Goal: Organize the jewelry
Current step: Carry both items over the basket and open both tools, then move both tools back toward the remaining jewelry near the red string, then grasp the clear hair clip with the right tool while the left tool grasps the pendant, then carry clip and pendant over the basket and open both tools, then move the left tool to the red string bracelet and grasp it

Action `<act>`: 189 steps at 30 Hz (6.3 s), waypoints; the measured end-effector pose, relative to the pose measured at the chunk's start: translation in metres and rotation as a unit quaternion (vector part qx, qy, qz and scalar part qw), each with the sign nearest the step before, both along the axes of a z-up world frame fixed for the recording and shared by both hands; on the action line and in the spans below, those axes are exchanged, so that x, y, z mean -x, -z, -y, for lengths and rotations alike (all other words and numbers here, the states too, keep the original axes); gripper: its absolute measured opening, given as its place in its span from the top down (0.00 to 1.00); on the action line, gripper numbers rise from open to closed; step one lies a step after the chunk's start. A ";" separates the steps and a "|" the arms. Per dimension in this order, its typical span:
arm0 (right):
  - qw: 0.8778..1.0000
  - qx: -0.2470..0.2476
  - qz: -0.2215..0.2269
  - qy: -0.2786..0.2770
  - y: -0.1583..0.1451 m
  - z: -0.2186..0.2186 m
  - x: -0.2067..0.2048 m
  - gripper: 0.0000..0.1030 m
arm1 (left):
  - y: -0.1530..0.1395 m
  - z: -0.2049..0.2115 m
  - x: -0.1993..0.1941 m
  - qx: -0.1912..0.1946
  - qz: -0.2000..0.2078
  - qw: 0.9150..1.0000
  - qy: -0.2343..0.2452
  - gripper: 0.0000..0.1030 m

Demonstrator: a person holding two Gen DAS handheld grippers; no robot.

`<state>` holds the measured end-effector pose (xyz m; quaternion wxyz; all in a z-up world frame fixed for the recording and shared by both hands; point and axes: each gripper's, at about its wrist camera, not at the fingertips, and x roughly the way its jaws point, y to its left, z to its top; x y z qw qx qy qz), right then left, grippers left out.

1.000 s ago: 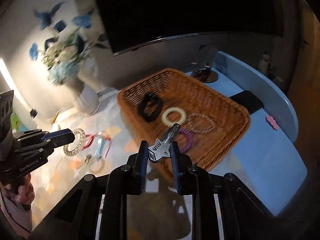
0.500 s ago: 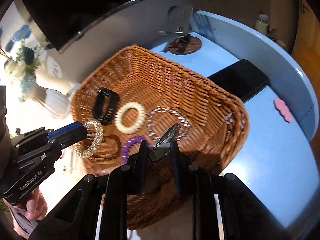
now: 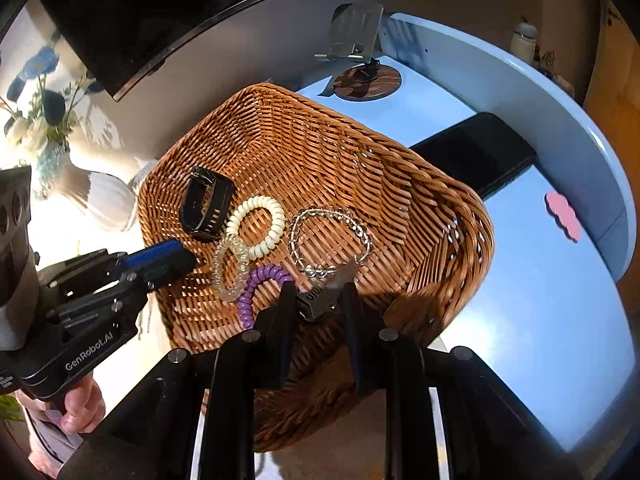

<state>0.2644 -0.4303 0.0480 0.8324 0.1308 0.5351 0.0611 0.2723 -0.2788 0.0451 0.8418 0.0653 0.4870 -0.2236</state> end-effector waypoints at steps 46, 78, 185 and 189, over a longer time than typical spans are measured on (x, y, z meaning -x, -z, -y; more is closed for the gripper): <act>0.986 -0.008 0.066 -0.155 0.018 -0.203 0.076 0.55 | 0.049 -0.220 0.118 0.066 0.022 0.996 -0.052 0.53; 0.989 -0.051 0.021 -0.136 0.065 -0.244 -0.025 0.85 | 0.064 -0.189 0.091 0.019 0.052 0.998 -0.023 0.87; 0.990 0.042 0.089 -0.097 0.040 -0.186 0.114 0.68 | 0.046 -0.265 0.176 0.152 0.018 0.985 -0.085 0.54; 0.993 0.029 0.074 -0.090 0.045 -0.181 0.109 0.68 | 0.037 -0.250 0.136 0.104 0.030 0.991 -0.078 0.55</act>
